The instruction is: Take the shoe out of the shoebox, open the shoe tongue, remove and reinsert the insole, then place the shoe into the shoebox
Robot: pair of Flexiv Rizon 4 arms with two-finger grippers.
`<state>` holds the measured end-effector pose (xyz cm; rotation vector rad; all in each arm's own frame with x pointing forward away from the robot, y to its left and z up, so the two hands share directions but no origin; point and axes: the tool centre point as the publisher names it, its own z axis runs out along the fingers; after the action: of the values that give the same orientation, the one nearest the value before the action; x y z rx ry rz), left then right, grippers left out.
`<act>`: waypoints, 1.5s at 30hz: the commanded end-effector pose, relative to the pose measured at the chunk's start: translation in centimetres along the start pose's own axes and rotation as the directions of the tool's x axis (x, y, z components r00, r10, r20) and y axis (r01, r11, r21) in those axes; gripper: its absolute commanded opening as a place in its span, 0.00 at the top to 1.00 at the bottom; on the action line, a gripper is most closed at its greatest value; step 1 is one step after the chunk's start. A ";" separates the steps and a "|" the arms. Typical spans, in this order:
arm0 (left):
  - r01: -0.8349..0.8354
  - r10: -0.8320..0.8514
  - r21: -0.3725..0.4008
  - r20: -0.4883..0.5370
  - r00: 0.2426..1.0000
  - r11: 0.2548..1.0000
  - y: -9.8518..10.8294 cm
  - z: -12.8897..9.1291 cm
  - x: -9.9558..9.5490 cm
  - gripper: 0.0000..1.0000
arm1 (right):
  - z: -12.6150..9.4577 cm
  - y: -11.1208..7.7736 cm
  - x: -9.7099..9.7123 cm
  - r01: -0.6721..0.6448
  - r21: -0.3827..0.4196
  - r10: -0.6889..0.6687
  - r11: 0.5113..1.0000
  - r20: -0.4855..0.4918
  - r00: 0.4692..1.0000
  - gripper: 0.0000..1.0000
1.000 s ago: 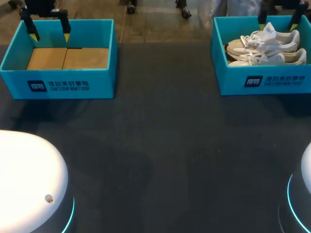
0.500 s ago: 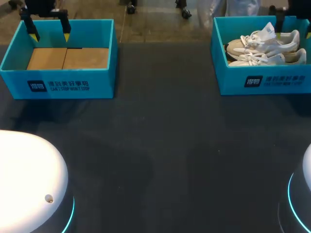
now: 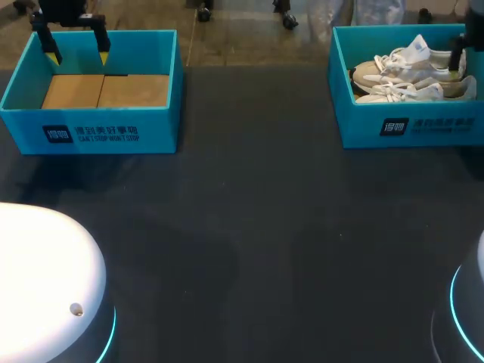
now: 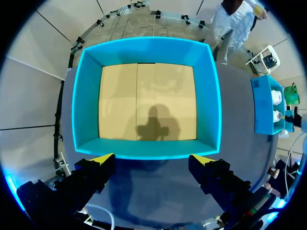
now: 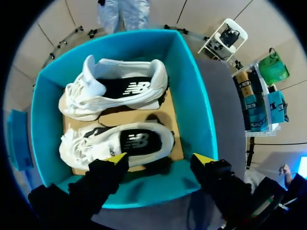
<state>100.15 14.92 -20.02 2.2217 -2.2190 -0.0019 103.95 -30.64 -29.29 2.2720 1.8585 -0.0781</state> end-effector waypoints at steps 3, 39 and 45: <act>0.000 0.000 0.001 0.000 1.000 1.000 0.1 0.0 0.0 0.00 | 2.5 1.2 -0.3 -0.009 -0.014 0.009 1.000 0.013 1.000 0.36; 0.000 0.000 0.001 0.000 1.000 1.000 0.1 0.0 0.0 0.00 | 10.1 1.5 -0.8 0.023 0.024 -0.024 0.999 0.062 0.998 0.89; 0.000 0.000 0.001 0.000 1.000 1.000 0.1 0.0 0.0 0.00 | 9.4 1.2 -1.6 0.009 0.010 -0.010 1.000 0.076 0.997 1.00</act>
<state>100.16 14.92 -20.01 2.2219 -2.2190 -0.0020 105.70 -34.25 -38.15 2.2390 1.8414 -0.1775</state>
